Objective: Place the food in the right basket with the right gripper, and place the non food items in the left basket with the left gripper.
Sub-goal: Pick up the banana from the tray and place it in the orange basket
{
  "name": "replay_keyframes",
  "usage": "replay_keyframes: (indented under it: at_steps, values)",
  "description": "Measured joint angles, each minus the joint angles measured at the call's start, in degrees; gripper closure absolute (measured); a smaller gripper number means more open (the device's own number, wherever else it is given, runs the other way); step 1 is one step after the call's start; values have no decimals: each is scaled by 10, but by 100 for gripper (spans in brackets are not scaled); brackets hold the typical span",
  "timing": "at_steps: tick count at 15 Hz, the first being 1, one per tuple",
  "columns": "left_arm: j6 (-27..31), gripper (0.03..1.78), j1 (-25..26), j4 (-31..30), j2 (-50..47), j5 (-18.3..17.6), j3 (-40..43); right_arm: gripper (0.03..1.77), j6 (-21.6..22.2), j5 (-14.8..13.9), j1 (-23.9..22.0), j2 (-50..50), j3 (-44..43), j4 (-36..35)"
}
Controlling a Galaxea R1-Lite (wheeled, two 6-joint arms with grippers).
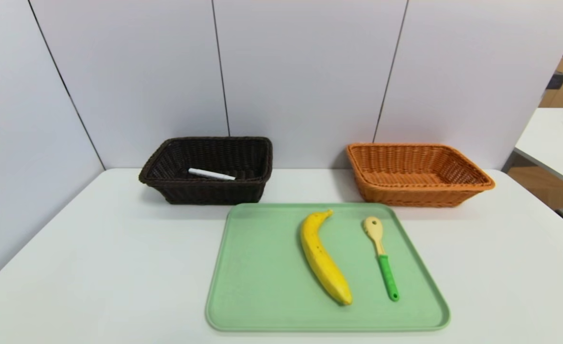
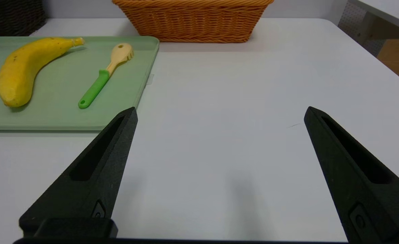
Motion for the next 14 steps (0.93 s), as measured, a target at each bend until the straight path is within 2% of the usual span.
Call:
replay_keyframes:
  at_steps: [14]
  values:
    - [0,12,0,0,0,0,0,10,-1,1,0,0,0,0]
